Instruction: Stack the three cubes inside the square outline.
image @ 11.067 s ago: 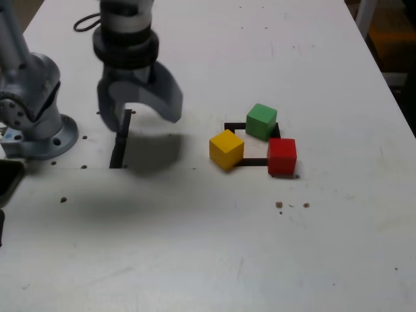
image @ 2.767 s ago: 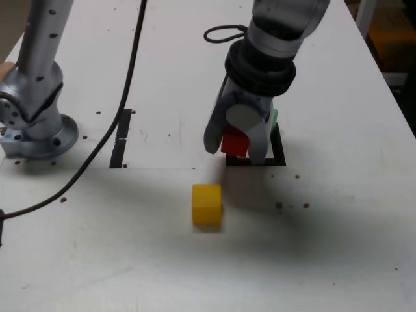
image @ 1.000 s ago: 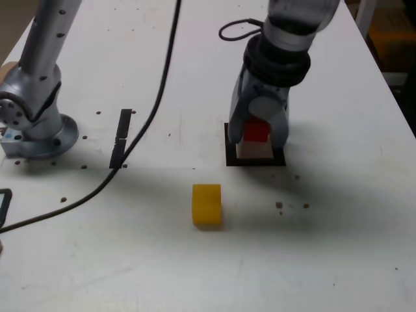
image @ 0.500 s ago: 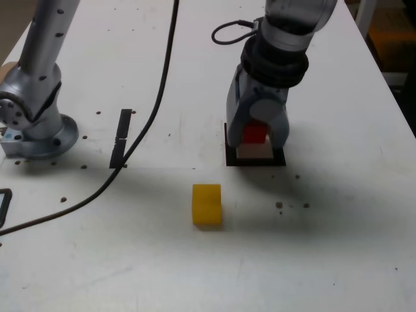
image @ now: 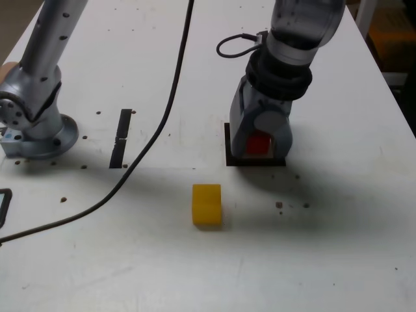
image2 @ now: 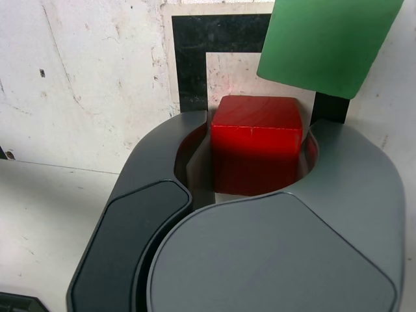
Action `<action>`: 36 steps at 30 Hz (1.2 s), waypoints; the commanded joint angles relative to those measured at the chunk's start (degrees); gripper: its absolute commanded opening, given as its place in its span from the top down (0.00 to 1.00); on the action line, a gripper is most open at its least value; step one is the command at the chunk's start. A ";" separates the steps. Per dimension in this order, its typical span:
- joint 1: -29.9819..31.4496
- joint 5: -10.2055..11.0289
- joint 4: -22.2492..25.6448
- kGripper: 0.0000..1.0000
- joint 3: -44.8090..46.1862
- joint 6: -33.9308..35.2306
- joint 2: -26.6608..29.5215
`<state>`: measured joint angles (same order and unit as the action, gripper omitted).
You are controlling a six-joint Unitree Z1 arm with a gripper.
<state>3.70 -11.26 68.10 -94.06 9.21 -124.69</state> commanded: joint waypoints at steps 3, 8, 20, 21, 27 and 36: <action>0.08 -0.14 0.92 0.54 0.03 0.11 -0.18; 0.08 -0.20 1.42 0.41 -0.04 0.11 0.11; 0.09 -0.59 2.30 0.31 0.05 0.04 0.79; 0.12 -0.61 2.56 0.31 0.04 0.05 0.96; 0.90 -0.54 4.62 0.31 -0.06 0.12 3.44; 5.17 0.45 7.67 0.31 2.77 3.09 12.71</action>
<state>8.00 -10.92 75.57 -91.85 11.67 -113.59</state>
